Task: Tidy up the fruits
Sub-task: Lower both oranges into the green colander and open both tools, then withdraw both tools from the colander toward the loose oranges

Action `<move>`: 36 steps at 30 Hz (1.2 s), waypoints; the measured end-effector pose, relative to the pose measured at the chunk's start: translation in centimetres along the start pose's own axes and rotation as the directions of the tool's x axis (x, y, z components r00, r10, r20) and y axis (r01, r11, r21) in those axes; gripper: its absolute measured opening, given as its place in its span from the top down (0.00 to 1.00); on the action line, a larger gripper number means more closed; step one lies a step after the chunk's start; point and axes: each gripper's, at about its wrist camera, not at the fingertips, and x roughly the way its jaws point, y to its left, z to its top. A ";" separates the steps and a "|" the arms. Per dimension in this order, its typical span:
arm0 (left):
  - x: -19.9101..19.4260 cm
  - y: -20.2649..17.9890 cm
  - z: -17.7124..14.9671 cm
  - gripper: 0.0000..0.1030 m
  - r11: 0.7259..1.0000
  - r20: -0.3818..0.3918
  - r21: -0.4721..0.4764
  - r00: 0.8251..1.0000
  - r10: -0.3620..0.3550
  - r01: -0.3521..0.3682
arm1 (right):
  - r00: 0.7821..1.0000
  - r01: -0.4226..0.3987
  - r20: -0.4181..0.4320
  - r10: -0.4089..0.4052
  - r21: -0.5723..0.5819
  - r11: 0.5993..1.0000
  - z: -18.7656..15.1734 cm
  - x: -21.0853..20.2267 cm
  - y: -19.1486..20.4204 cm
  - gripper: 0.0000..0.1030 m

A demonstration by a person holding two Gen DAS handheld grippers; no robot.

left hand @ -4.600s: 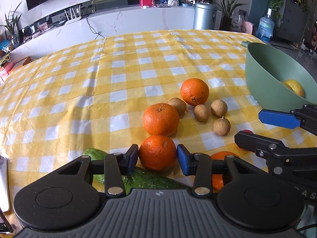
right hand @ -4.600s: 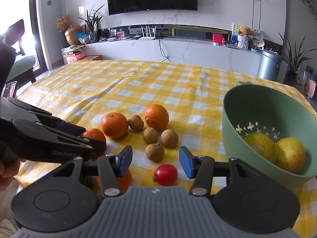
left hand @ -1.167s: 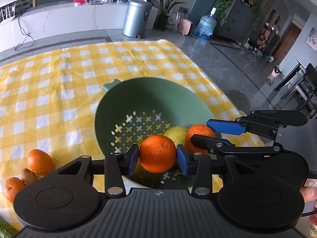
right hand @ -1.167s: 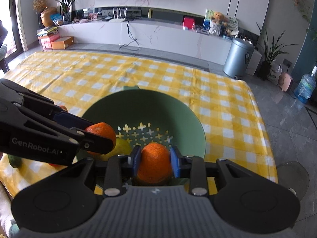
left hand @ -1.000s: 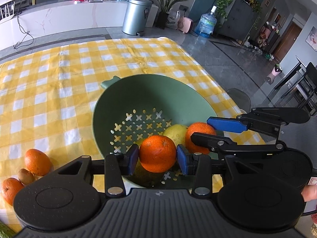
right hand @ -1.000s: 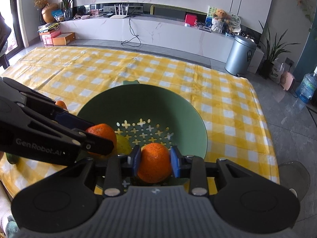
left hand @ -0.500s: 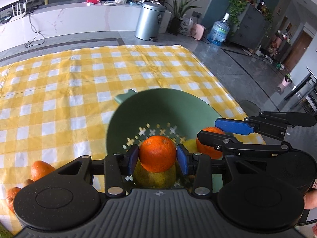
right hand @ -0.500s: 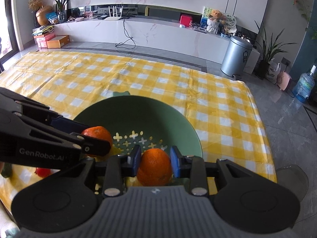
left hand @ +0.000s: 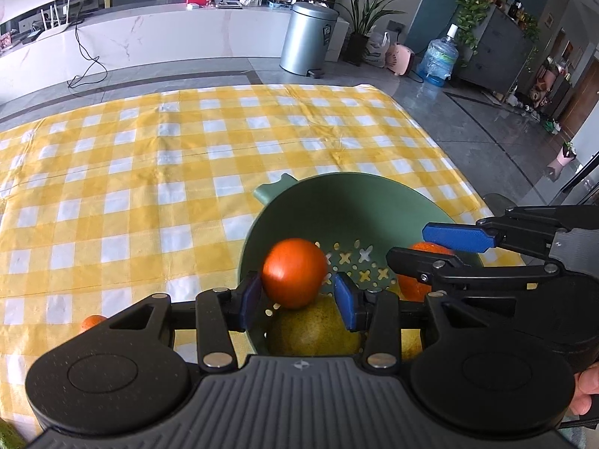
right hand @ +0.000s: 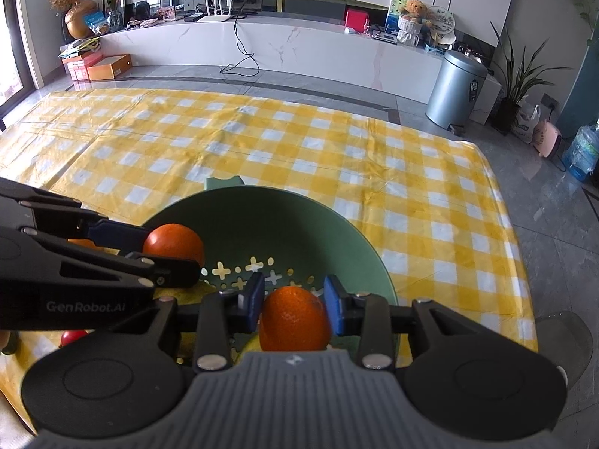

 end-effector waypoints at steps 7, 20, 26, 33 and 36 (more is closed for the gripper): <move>-0.3 0.1 -0.3 0.45 1.000 0.000 -0.003 1.000 -0.014 0.014 | 1.000 0.031 0.001 -0.031 0.003 1.000 -0.3 -0.2 0.0 0.60; -4.8 -1.0 -1.0 0.40 0.998 0.092 0.056 0.996 -0.016 0.011 | 0.992 0.089 0.091 -0.089 0.003 0.996 -0.7 -3.9 0.7 0.39; -7.9 -1.3 -2.6 0.40 0.994 0.138 0.106 0.990 -0.009 -0.006 | 0.978 0.114 0.176 -0.110 -0.014 0.993 -1.7 -6.9 2.6 0.37; -11.4 -0.4 -4.9 0.40 0.991 0.188 0.124 0.982 0.019 -0.043 | 0.959 0.095 0.261 -0.108 0.061 0.994 -3.9 -9.7 5.1 0.30; -12.5 0.6 -6.1 0.40 0.991 0.193 0.117 0.980 0.038 -0.061 | 0.957 0.058 0.277 -0.088 0.114 0.992 -5.0 -10.2 6.3 0.30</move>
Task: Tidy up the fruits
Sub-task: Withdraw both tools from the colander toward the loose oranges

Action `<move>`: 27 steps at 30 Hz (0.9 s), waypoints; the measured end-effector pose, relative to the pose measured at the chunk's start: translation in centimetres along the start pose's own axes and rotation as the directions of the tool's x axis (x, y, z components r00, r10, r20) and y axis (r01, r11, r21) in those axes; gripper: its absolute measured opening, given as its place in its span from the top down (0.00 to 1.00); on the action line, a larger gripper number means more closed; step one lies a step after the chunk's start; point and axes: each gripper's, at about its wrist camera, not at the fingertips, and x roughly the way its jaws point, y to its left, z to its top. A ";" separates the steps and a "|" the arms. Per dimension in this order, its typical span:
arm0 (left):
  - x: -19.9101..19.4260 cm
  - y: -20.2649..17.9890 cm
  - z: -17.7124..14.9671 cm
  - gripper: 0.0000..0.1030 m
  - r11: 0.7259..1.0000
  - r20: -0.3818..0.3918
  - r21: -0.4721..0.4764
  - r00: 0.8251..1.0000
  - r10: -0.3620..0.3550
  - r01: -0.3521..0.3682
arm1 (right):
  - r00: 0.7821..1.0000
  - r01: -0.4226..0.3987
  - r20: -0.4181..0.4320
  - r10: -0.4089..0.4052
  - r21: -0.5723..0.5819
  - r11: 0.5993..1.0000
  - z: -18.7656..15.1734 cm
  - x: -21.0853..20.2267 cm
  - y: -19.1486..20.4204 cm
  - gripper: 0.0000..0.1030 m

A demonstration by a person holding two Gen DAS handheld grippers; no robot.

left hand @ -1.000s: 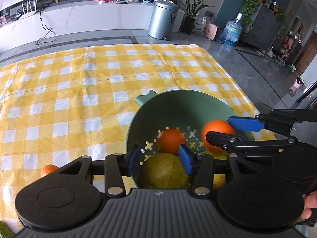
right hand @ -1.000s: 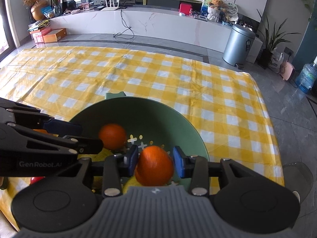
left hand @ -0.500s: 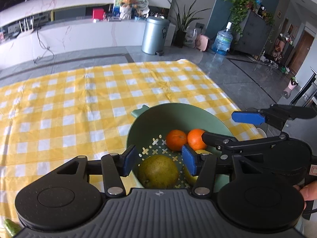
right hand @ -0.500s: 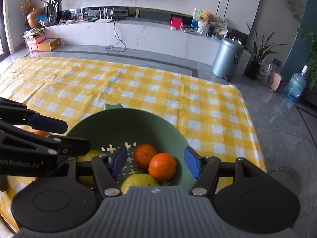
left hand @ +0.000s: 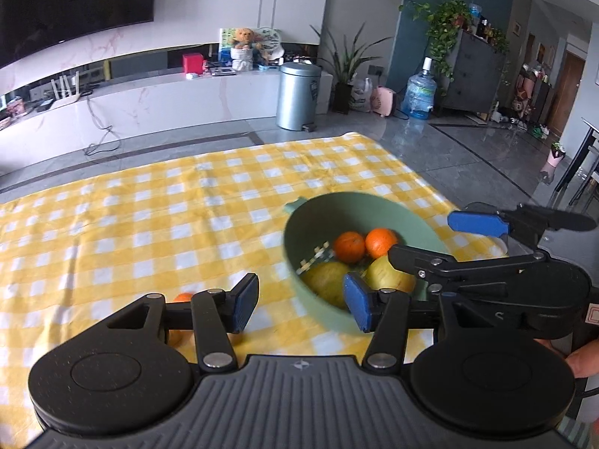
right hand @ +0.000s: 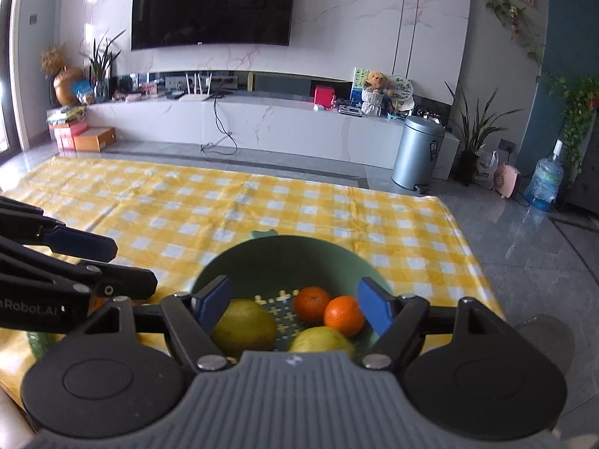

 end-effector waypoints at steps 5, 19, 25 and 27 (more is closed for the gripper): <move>-1.4 1.8 -2.0 0.40 0.999 -0.007 -0.014 0.999 0.053 -0.053 | 0.999 -0.043 0.005 0.042 0.076 0.996 -2.0 -0.7 2.3 0.30; -3.0 7.4 -7.7 0.40 0.984 -0.002 -0.124 0.992 0.126 -0.125 | 0.990 -0.137 0.012 0.137 0.056 0.989 -6.3 -0.8 9.0 0.30; -2.8 9.3 -8.7 0.40 0.978 -0.005 -0.163 0.992 0.127 -0.127 | 0.987 -0.162 0.011 0.162 0.006 0.987 -6.7 -0.1 10.8 0.30; -2.6 9.7 -8.9 0.40 0.977 -0.006 -0.169 0.992 0.127 -0.127 | 0.986 -0.166 0.005 0.166 -0.001 0.986 -6.7 0.3 11.0 0.30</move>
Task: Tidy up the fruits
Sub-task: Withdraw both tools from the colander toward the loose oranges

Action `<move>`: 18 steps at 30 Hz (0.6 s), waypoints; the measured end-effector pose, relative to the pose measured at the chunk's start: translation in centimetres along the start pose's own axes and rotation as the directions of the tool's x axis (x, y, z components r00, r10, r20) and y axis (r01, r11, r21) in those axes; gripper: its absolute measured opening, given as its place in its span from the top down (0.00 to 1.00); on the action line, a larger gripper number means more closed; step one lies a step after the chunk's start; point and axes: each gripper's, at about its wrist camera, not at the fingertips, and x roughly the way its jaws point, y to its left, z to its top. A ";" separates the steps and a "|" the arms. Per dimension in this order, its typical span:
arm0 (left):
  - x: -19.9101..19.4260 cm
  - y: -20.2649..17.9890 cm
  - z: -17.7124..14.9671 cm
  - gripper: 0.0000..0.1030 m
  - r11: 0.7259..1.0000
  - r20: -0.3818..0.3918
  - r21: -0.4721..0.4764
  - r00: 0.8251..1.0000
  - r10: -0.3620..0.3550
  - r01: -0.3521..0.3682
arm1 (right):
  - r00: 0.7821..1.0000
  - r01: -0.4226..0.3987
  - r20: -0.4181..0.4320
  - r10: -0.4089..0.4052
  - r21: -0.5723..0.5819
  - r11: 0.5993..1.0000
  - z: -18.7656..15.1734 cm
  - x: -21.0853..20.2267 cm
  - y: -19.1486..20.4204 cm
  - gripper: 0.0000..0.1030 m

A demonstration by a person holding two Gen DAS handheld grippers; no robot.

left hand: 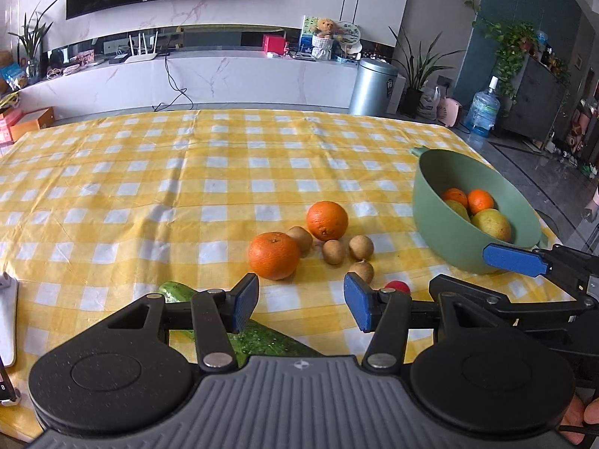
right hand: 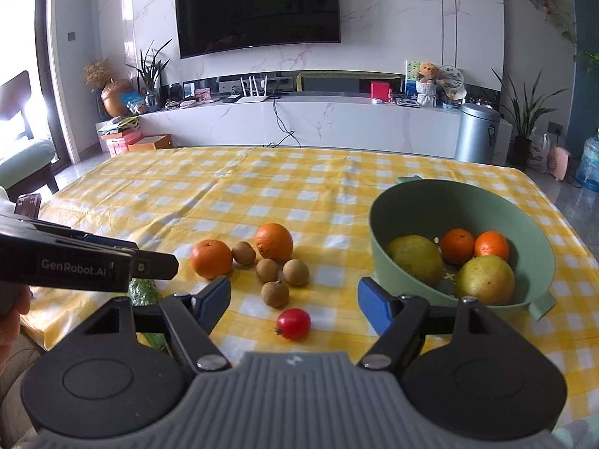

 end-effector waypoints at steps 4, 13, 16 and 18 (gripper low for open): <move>0.5 0.6 -0.2 0.40 1.000 -0.002 0.001 1.000 0.005 -0.005 | 1.000 -0.008 -0.015 0.008 -0.014 1.000 0.1 1.2 0.3 0.30; 2.1 1.9 -0.9 0.40 1.000 -0.011 0.005 1.000 -0.001 0.001 | 0.999 -0.024 -0.026 0.022 -0.061 0.998 0.2 3.4 1.2 0.35; 2.9 2.2 -1.0 0.40 1.000 -0.026 -0.001 1.000 0.005 -0.005 | 0.999 -0.026 -0.033 0.024 -0.063 0.998 0.1 4.1 1.2 0.35; 3.3 2.2 -1.0 0.40 1.000 -0.026 -0.003 1.000 0.006 -0.006 | 0.999 -0.029 -0.040 0.027 -0.061 0.998 0.0 4.5 1.2 0.37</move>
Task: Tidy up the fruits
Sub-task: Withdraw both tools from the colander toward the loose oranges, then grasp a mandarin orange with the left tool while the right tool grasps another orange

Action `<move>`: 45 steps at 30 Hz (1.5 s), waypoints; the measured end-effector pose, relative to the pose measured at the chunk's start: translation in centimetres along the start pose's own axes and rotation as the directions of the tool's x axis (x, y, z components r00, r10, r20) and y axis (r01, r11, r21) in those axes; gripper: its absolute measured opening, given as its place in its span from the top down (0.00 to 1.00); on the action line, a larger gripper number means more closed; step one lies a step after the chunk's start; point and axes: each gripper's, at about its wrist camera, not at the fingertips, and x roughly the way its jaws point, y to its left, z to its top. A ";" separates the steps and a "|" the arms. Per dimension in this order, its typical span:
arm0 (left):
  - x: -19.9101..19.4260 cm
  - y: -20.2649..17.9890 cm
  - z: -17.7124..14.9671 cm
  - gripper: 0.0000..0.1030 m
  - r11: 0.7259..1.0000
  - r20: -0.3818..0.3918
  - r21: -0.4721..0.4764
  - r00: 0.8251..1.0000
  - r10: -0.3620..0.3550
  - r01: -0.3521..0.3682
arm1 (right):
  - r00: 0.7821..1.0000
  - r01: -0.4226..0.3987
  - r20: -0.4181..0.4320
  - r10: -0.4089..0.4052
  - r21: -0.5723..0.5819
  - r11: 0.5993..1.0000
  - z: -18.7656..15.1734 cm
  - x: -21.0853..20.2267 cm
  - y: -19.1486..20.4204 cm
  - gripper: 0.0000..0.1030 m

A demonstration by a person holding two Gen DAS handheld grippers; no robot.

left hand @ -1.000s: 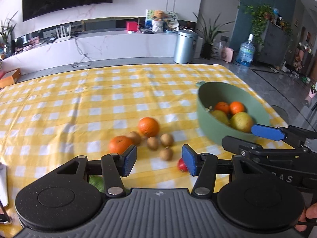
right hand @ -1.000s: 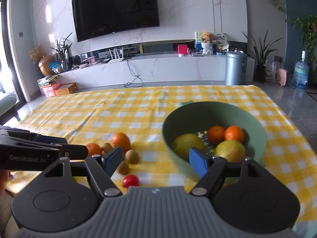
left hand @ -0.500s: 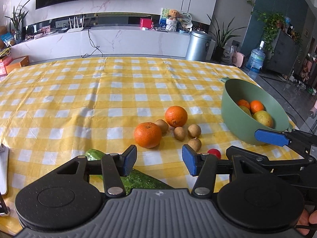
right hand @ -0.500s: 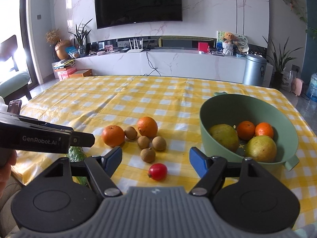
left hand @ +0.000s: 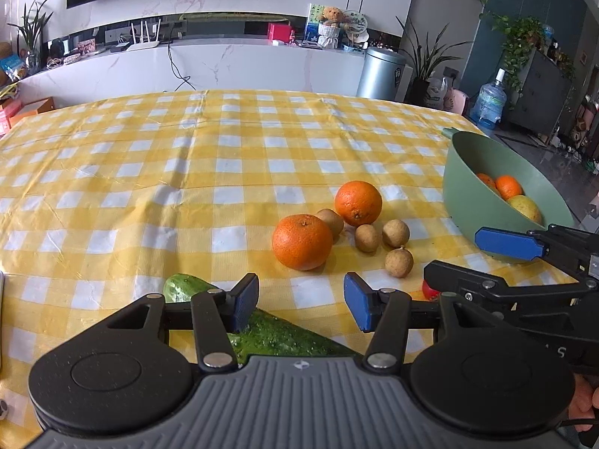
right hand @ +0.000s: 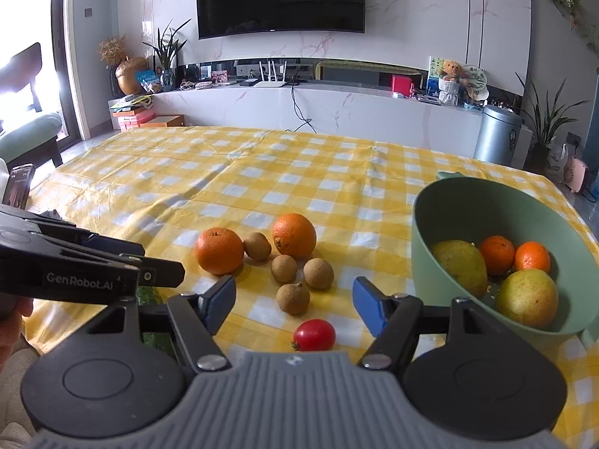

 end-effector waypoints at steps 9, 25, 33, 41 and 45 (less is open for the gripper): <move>2.9 0.2 2.0 0.40 0.998 -0.029 -0.046 0.999 -0.033 0.032 | 1.000 0.003 0.006 -0.003 -0.119 0.993 1.1 2.1 0.9 0.48; 6.2 1.3 3.4 0.41 0.990 -0.116 -0.138 0.991 -0.059 0.043 | 1.000 -0.020 -0.018 0.017 -0.221 0.975 2.8 7.7 0.3 0.53; 5.8 1.4 3.3 0.48 0.987 -0.102 -0.156 0.993 -0.055 0.039 | 0.999 -0.043 -0.014 0.041 -0.217 0.975 2.7 8.6 0.5 0.53; 4.5 2.4 4.0 0.48 0.980 -0.063 -0.200 0.998 -0.025 0.012 | 0.999 -0.045 0.011 0.047 -0.158 0.986 3.7 9.2 -0.1 0.53; 4.6 2.6 4.0 0.48 0.979 -0.066 -0.202 0.998 -0.015 0.001 | 0.999 -0.049 -0.002 0.049 -0.129 0.990 4.0 10.0 -0.4 0.53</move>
